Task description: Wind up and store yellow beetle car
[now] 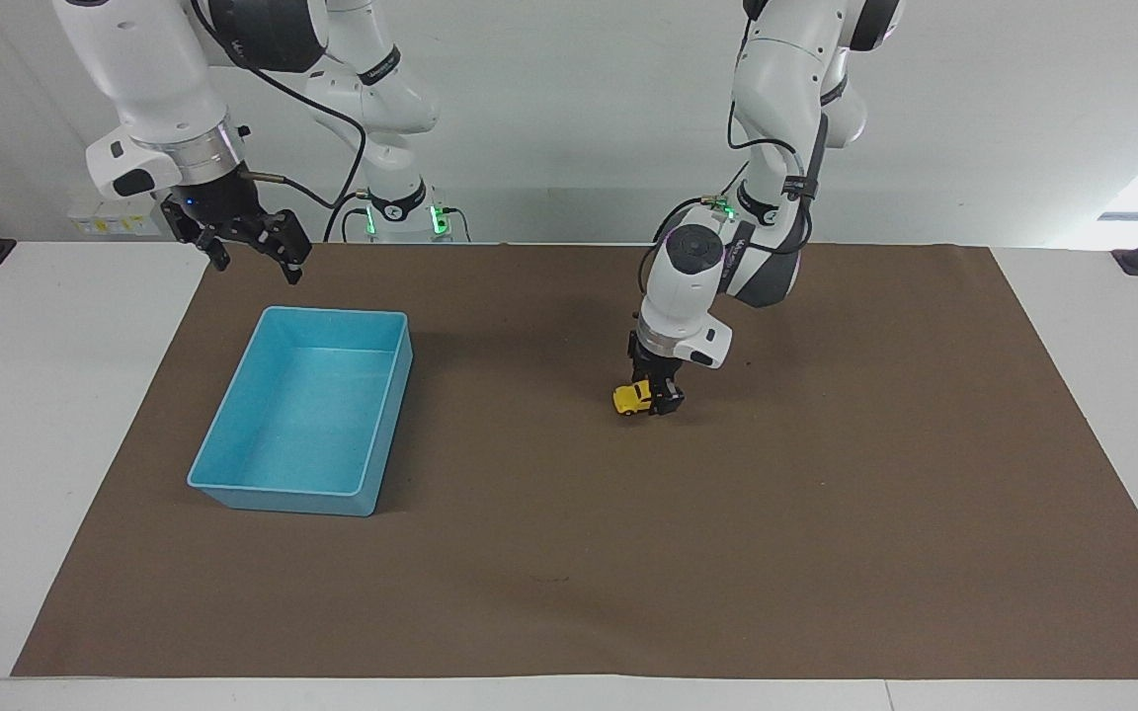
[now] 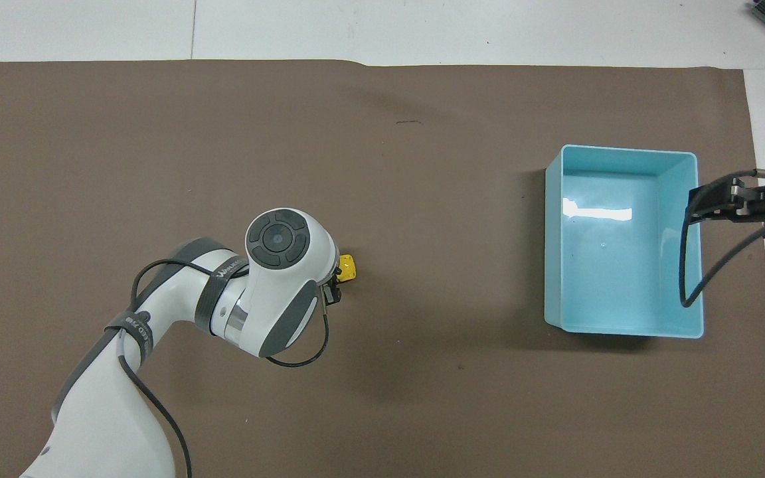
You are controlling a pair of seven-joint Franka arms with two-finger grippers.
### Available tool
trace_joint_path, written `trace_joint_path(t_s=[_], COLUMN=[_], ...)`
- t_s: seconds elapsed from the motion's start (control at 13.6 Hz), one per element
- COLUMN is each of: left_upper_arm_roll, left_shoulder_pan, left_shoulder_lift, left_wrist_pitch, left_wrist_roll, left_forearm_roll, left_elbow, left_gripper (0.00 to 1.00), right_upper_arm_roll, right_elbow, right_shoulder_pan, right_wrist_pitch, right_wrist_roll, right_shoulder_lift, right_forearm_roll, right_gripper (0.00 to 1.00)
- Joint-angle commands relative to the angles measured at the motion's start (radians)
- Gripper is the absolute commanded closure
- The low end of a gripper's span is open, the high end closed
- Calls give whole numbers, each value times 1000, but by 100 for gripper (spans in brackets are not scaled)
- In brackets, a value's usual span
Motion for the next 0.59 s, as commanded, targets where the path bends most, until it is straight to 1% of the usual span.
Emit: trace_joint_path(t_s=[0.0,0.29,0.51], left_upper_arm_roll=[17,17,18], left_shoulder_pan=[-29,-26,3], left_shoulder_lift=[-6,-12,-16], left_wrist_pitch=[14,11,16], left_wrist_roll=[70,97,100], left_forearm_roll=[16,14,13], left_elbow=[-9,-19,-47], left_gripper=[100,100,100], right_upper_arm_roll=[2,2,2], right_elbow=[-2,-7,-25], right_shoulder_pan=[-10,-10,-10], right_wrist_pitch=[14,12,14], right_wrist_roll=[-4,7,7], right_shoulder_lift=[0,-3,-15], right_forearm_roll=[3,3,3], right_gripper=[0,0,0])
